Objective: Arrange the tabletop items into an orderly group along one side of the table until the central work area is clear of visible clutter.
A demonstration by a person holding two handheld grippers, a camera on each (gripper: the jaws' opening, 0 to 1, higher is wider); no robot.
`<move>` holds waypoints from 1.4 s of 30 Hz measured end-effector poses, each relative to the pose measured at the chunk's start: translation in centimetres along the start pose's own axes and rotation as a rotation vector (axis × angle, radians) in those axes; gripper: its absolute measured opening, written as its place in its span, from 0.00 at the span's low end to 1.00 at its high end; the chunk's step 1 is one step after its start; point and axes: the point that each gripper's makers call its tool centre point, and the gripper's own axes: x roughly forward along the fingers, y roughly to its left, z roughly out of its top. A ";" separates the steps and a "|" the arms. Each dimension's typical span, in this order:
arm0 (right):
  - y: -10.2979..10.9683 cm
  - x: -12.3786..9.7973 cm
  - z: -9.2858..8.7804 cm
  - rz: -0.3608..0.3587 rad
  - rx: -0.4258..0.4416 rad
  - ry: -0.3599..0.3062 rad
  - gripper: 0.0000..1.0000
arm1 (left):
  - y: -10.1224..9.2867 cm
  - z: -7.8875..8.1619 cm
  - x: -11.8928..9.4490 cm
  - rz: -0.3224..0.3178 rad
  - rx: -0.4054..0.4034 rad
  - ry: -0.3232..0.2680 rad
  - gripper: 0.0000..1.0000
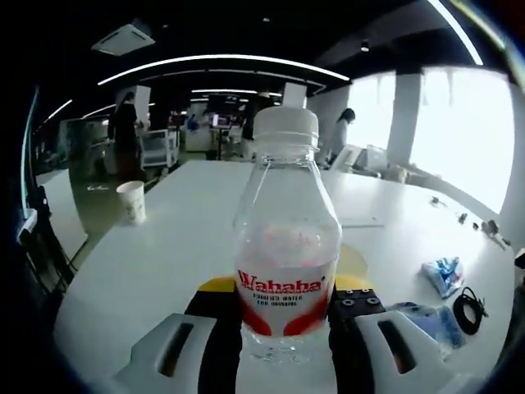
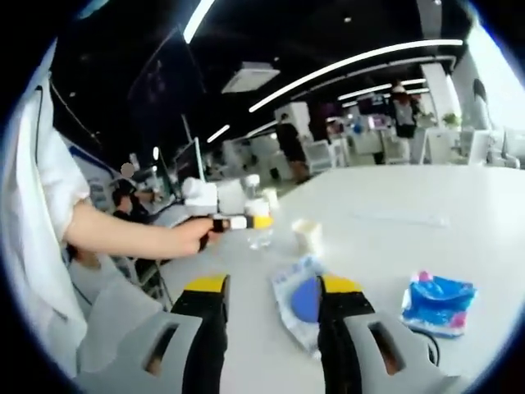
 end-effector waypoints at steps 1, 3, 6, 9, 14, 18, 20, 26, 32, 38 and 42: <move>-0.1 -0.1 0.0 -0.002 0.000 0.000 0.40 | 0.0 0.0 0.2 0.000 0.000 -0.002 0.36; -0.2 -0.2 0.0 -0.007 -0.002 0.000 0.41 | 0.0 0.1 0.4 0.002 0.004 -0.005 0.36; -0.4 -0.4 -0.1 -0.014 -0.004 0.004 0.41 | 0.3 0.3 0.8 0.008 0.005 -0.007 0.36; -0.6 -0.6 -0.6 -0.022 0.002 0.013 0.41 | 0.8 0.5 1.2 0.015 -0.016 -0.017 0.36; -1.0 -0.9 -1.4 -0.037 0.002 0.026 0.41 | 1.3 0.1 1.8 0.028 -0.019 -0.006 0.36; -1.3 -1.3 -1.7 -0.053 0.012 0.032 0.41 | 1.6 -0.2 2.2 0.034 -0.050 -0.007 0.36; -1.3 -1.4 -1.7 -0.057 0.010 0.034 0.41 | 1.8 -0.2 2.6 0.039 -0.050 -0.007 0.36; -2.0 -1.7 -2.1 -0.075 0.024 0.042 0.41 | 2.0 0.1 3.5 0.037 -0.048 -0.013 0.36; -2.1 -1.9 -2.2 -0.085 0.028 0.040 0.41 | 2.0 0.3 4.3 0.033 -0.036 -0.021 0.36; -2.2 -2.0 -2.6 -0.089 0.041 0.047 0.41 | 2.2 0.3 5.0 0.033 -0.036 -0.030 0.37; -2.3 -2.2 -2.8 -0.099 0.048 0.049 0.41 | 2.2 0.1 5.5 0.029 -0.045 -0.029 0.37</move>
